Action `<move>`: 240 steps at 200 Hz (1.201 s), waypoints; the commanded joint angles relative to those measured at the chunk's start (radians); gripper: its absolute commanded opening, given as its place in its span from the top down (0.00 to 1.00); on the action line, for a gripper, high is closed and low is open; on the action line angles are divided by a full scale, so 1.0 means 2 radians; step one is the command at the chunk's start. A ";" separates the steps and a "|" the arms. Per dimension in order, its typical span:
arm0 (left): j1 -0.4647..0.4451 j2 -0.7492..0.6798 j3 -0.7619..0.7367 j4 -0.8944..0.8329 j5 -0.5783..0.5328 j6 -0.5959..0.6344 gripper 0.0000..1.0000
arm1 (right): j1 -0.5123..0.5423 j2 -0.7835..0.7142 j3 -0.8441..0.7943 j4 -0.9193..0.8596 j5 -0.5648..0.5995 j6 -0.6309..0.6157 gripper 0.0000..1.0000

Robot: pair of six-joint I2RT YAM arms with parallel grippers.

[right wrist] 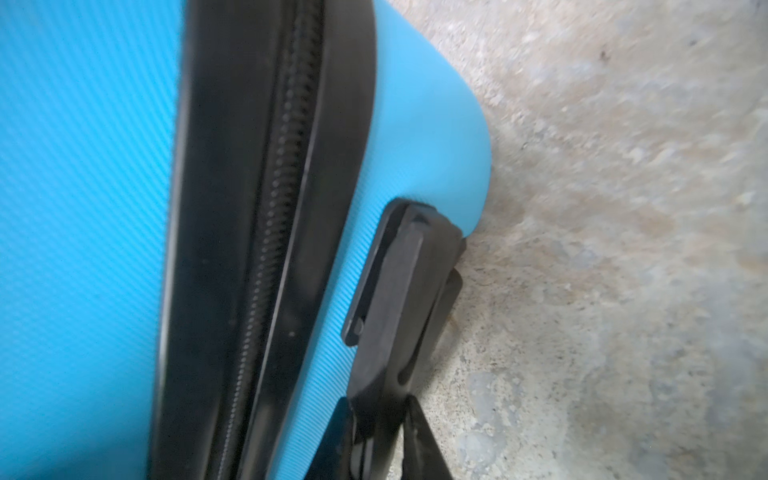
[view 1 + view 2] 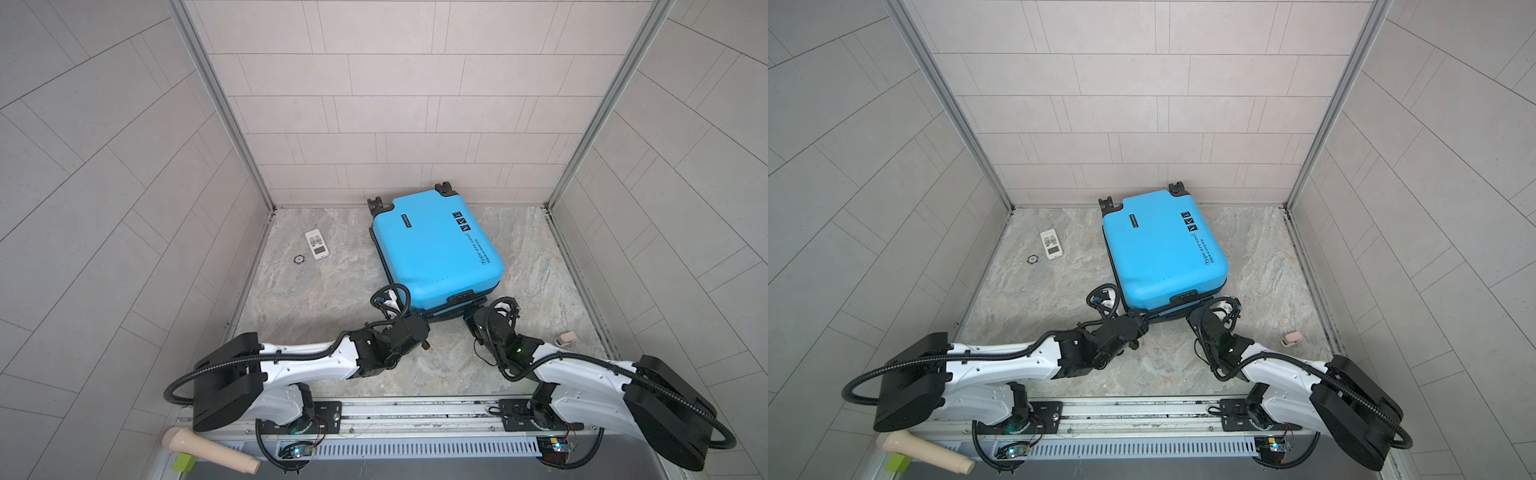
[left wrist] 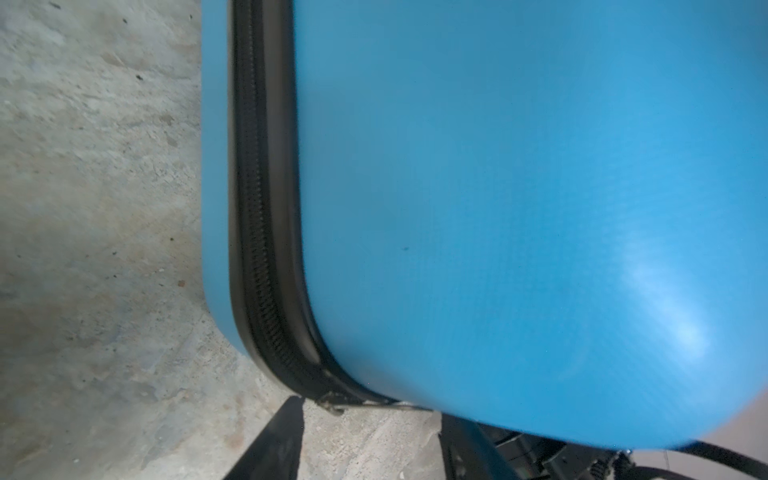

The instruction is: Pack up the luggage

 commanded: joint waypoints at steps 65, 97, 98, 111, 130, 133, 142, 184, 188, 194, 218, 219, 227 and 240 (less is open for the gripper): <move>-0.014 -0.019 -0.005 -0.041 -0.036 -0.020 0.66 | 0.009 0.006 -0.002 0.042 -0.043 -0.048 1.00; -0.024 -0.037 -0.010 -0.067 -0.050 -0.028 0.66 | 0.009 0.006 -0.003 0.044 -0.044 -0.047 1.00; -0.025 -0.038 -0.011 -0.067 -0.051 -0.029 0.66 | 0.009 0.006 -0.003 0.044 -0.044 -0.048 1.00; -0.026 -0.048 -0.019 -0.077 -0.055 -0.036 0.66 | 0.009 0.006 -0.003 0.044 -0.045 -0.048 1.00; -0.029 -0.061 -0.030 -0.086 -0.058 -0.042 0.67 | 0.009 0.007 -0.003 0.044 -0.046 -0.048 1.00; -0.030 -0.062 -0.031 -0.088 -0.058 -0.043 0.67 | 0.010 0.007 -0.003 0.044 -0.046 -0.048 1.00; -0.032 -0.066 -0.034 -0.090 -0.058 -0.044 0.67 | 0.009 0.008 -0.003 0.044 -0.046 -0.048 1.00; -0.036 -0.056 -0.019 -0.064 -0.055 -0.010 0.56 | 0.010 0.008 -0.001 0.044 -0.050 -0.049 1.00; -0.036 -0.053 -0.013 -0.067 -0.055 -0.006 0.52 | 0.010 0.007 -0.001 0.044 -0.050 -0.049 1.00; -0.036 -0.049 -0.004 -0.072 -0.055 -0.001 0.47 | 0.009 0.007 0.000 0.042 -0.052 -0.050 1.00; -0.036 -0.054 0.015 -0.081 -0.068 0.025 0.35 | 0.009 -0.009 0.017 -0.007 -0.064 -0.075 1.00; -0.037 -0.055 0.016 -0.081 -0.069 0.027 0.35 | 0.009 -0.010 0.018 -0.010 -0.064 -0.077 1.00; -0.036 -0.061 0.025 -0.094 -0.074 0.040 0.32 | 0.010 -0.019 0.026 -0.038 -0.066 -0.088 0.99; -0.036 -0.071 0.045 -0.125 -0.084 0.063 0.27 | 0.010 -0.037 0.030 -0.072 -0.067 -0.101 0.81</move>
